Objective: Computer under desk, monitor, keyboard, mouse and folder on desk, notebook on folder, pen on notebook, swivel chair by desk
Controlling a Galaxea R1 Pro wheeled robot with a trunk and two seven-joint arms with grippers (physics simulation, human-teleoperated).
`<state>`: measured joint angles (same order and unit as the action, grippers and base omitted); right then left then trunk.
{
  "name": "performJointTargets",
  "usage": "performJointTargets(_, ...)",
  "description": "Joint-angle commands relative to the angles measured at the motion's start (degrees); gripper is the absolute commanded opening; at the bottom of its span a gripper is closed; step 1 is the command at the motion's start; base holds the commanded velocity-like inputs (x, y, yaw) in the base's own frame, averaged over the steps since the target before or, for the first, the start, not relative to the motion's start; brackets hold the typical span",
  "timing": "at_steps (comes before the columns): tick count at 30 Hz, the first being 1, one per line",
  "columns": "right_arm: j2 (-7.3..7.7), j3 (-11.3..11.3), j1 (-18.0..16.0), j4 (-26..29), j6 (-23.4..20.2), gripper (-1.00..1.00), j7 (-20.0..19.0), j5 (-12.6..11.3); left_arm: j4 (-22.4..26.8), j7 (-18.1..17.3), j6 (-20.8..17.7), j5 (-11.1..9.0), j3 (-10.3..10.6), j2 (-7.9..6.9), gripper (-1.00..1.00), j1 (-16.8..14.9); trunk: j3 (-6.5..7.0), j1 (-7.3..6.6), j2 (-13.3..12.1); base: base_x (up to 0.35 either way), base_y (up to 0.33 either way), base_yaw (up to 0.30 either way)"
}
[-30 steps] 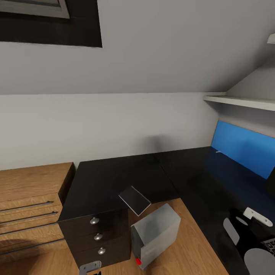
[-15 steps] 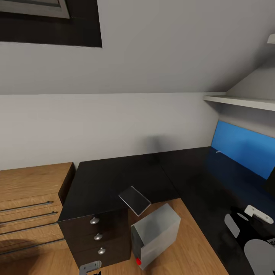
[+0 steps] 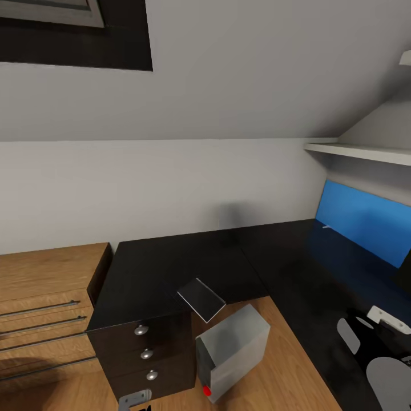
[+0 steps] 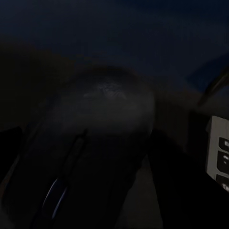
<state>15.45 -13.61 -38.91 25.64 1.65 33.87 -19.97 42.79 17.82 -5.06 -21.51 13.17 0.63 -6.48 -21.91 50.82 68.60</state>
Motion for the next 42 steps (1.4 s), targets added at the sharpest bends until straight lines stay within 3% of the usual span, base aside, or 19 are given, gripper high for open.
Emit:
performJointTargets(1,0.01,0.0,0.0,0.1,0.2,-1.00,0.2,-0.7,0.2,0.5,-0.2,-0.4,0.2,-0.06,1.00,0.0,-0.07,0.00,0.0,0.000,0.000,0.000)
performJointTargets(5,0.17,0.0,0.0,0.1,-0.7,-1.00,0.2,-0.7,0.8,0.4,-0.3,-0.5,0.1,-0.04,1.00,0.0,-0.07,0.00,0.0,0.000,0.000,0.000)
performJointTargets(9,0.45,-0.3,0.0,2.1,-7.0,-1.00,0.2,-0.7,1.7,0.4,-0.3,-0.6,0.0,-0.02,1.00,0.0,-0.07,0.00,0.0,0.000,0.000,0.000)
performJointTargets(14,0.53,-5.3,0.0,6.0,-12.9,-1.00,0.1,-0.8,1.9,0.5,-0.2,-0.6,0.0,-0.02,1.00,0.0,-0.07,0.00,0.0,0.000,0.000,0.000)
performJointTargets(18,0.54,-5.9,0.0,6.3,-13.4,-1.00,0.0,-0.8,1.9,0.6,-0.2,-0.6,0.0,0.00,1.00,0.0,-0.07,0.00,0.0,0.000,0.000,0.000)
performJointTargets(42,0.54,-6.2,0.0,6.4,-13.5,-1.00,0.0,-0.7,1.9,0.7,-0.2,-0.5,0.2,0.07,1.00,0.0,-4.38,5.27,9.7,0.000,0.000,0.000)
